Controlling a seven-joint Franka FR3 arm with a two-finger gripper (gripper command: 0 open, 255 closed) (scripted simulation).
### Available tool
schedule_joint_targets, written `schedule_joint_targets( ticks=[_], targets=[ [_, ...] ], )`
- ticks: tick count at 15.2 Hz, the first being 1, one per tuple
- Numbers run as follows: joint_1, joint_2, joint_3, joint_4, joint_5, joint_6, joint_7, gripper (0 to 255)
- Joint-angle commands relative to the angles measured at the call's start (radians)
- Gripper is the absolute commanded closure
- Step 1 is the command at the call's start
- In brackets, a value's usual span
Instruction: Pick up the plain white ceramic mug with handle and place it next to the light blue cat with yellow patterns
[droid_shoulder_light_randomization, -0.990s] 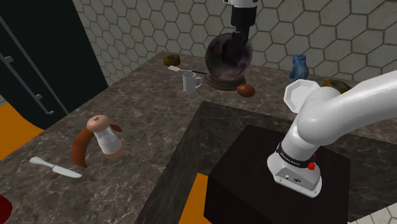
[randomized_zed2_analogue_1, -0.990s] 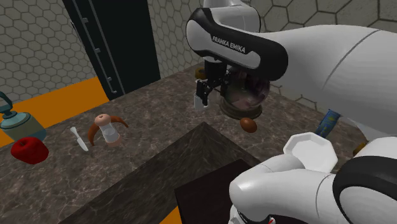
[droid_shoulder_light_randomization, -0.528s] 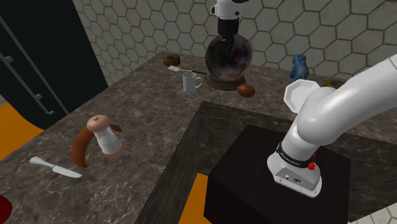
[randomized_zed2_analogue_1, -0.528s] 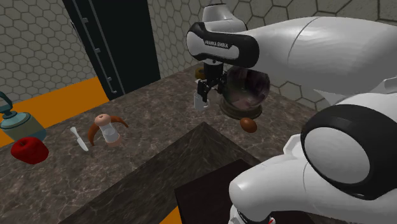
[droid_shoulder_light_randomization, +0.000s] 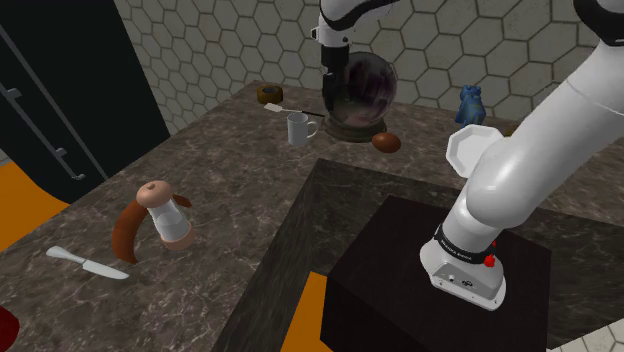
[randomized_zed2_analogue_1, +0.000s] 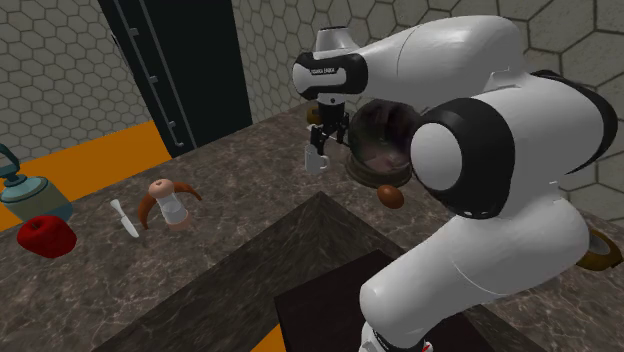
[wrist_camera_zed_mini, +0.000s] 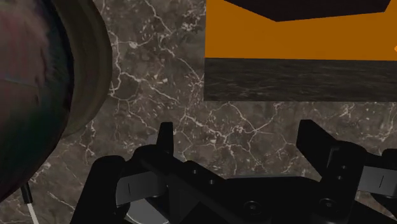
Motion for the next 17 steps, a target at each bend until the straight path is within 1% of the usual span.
schedule_joint_targets(
  ticks=[1,8,12,16,17],
  targets=[
    [-0.001,0.067,-0.009,0.038,0.002,0.032,-0.028,0],
    [-0.016,0.33,-0.032,0.231,0.027,0.106,-0.13,0],
    [-0.031,0.487,-0.034,0.375,0.046,0.121,-0.184,0],
    [-0.05,0.649,-0.029,0.547,0.063,0.114,-0.229,0],
    [-0.051,0.653,-0.029,0.539,0.063,0.126,-0.23,0]
  ],
)
